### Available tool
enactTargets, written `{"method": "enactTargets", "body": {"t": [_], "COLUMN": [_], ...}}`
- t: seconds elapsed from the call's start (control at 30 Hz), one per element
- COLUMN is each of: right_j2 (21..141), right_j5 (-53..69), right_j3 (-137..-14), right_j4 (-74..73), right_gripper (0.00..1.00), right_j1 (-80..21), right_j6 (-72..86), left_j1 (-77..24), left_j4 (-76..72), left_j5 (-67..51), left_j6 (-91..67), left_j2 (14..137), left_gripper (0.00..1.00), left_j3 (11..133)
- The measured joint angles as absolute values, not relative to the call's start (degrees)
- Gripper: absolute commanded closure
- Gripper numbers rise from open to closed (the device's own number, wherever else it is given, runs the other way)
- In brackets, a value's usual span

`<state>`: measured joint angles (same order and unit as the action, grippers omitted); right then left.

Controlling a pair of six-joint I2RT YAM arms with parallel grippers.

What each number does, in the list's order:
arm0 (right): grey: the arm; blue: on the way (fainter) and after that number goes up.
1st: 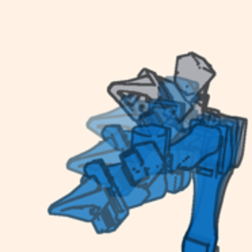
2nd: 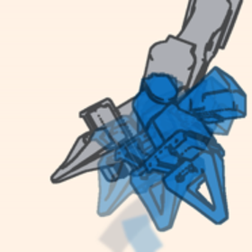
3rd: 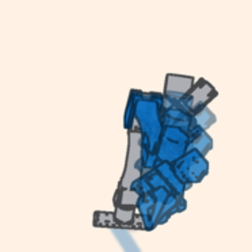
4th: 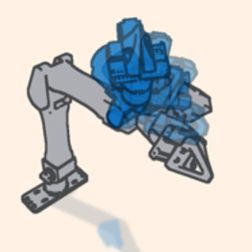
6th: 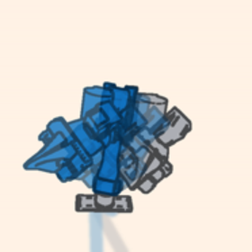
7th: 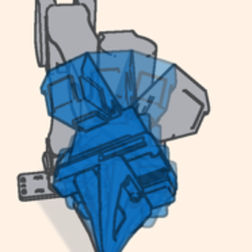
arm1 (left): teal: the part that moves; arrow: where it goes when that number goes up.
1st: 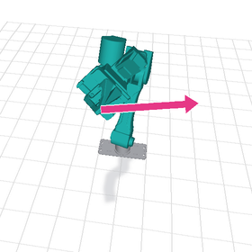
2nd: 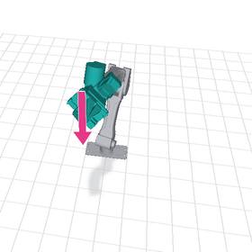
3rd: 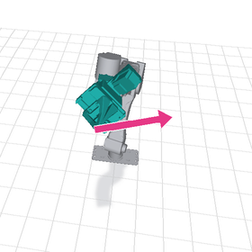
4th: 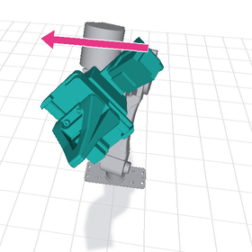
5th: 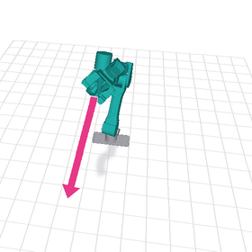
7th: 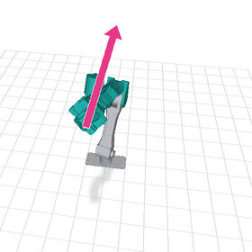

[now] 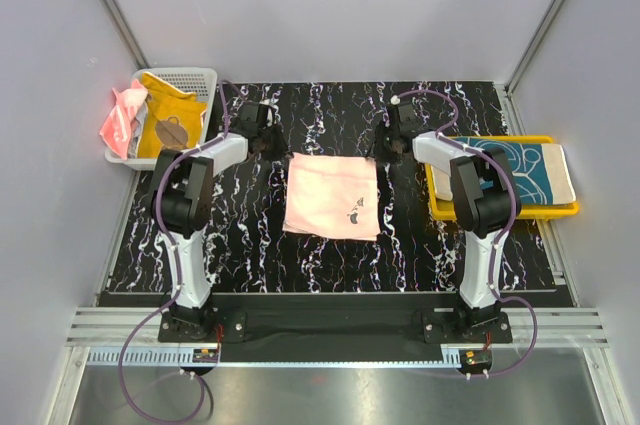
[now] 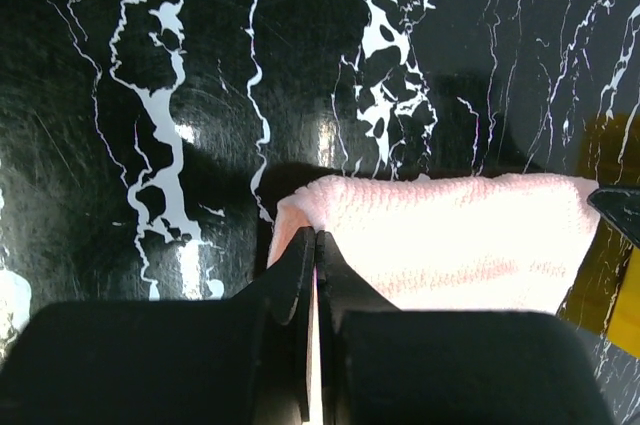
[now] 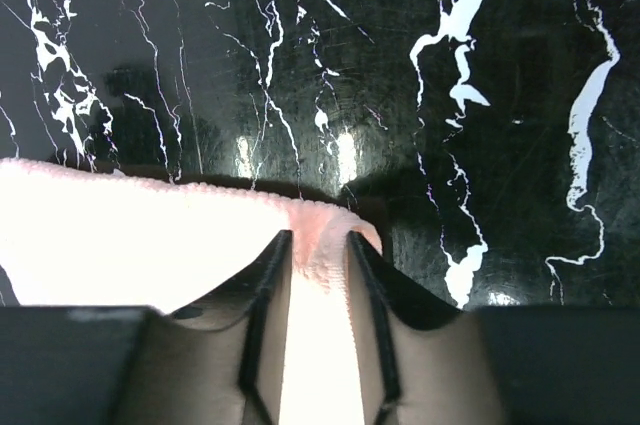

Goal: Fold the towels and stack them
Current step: Fold the towel

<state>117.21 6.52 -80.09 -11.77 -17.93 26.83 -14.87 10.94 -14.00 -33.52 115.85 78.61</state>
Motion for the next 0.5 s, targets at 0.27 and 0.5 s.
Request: {"method": "enactTargets", "body": {"t": [0.27,0.5], "right_j2": [119.42,120.05], "right_j5": [7.77,10.07], "right_j3": [-80.16,-80.18], "right_j4": [-11.57,-11.22], "right_gripper": [0.89,0.95], "right_j1": [-17.26,-14.94], "right_j6": [28.27,29.21], "left_j1": [-13.78,-12.27], "left_j4": [11.09,10.07], "left_j5": [-15.03,-17.98], "left_j6": [-34.17,-35.92], "left_j2": [117.19,118.17], "left_gripper": [1.0,1.0], "left_j3": [79.4,80.34]}}
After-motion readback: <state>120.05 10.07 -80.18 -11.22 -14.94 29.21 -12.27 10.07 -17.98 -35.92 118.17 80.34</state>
